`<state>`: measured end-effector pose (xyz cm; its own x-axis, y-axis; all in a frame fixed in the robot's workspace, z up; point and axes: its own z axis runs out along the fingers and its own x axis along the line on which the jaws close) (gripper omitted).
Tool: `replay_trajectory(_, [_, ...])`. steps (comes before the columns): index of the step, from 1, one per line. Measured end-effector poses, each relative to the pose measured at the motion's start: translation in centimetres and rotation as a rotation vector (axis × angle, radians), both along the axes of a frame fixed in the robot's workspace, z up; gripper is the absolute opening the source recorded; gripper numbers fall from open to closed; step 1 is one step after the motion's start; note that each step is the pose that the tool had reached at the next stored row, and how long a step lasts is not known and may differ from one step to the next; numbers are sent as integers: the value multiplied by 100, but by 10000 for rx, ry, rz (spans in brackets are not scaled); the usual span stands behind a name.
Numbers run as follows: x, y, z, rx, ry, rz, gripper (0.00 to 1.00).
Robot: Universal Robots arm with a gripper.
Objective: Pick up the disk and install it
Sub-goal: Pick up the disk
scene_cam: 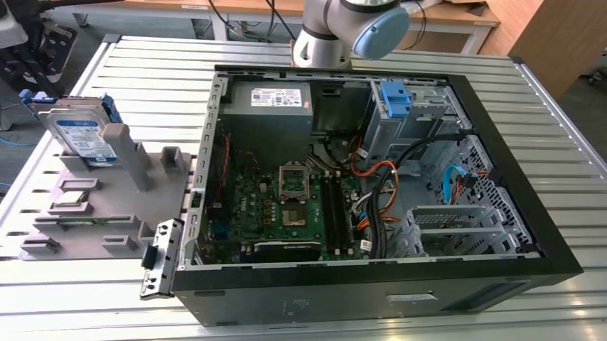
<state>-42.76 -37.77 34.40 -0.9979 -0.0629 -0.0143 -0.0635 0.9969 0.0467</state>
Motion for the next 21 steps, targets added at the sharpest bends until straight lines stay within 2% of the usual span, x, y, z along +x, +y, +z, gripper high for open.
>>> replay_trajectory(4, [0,0,-1,-1,1,631,11])
replay_trajectory(21, [0,0,-5,-1,1,2633,11])
